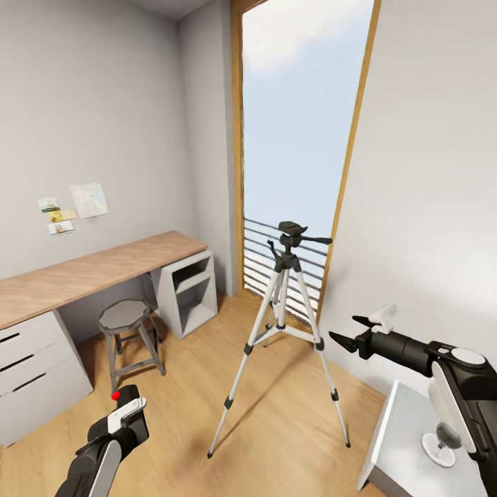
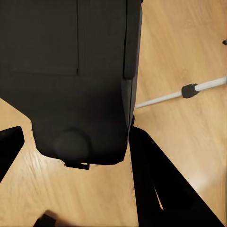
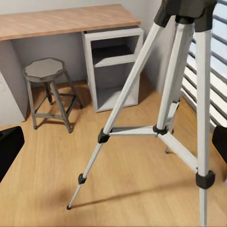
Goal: Attach the digital camera to the camera tripod in the bedroom.
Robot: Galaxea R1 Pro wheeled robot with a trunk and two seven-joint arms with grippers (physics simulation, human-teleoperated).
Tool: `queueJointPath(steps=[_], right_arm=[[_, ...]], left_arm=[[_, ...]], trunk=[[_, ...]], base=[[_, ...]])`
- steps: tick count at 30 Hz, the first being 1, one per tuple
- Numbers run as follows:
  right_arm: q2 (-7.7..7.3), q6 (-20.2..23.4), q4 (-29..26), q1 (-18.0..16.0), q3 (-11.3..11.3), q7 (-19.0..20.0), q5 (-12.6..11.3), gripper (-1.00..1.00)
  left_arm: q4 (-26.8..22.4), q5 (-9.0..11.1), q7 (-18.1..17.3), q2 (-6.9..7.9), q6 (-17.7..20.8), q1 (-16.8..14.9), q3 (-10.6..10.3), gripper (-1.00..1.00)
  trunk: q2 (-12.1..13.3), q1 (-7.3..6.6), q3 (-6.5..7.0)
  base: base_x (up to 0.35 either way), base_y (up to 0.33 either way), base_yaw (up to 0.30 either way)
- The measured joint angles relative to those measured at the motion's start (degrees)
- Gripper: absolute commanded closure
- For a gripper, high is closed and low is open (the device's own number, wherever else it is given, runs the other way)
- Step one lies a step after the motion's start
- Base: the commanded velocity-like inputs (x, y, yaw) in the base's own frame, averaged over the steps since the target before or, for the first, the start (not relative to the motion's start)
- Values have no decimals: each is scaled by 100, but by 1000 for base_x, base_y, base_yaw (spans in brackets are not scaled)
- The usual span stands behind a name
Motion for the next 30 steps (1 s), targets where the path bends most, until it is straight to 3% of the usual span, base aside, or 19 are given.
queueJointPath(steps=[17,30], right_arm=[[-4,0,0,3,0,3,1,-100],[-22,-5,0,60,6,17,2,-100]], left_arm=[[-23,-2,3,0,6,8,8,100],[-24,0,17,-1,7,7,12,100]], trunk=[[0,0,37],[2,3,42]], base=[[243,-251,223],[83,-87,43]])
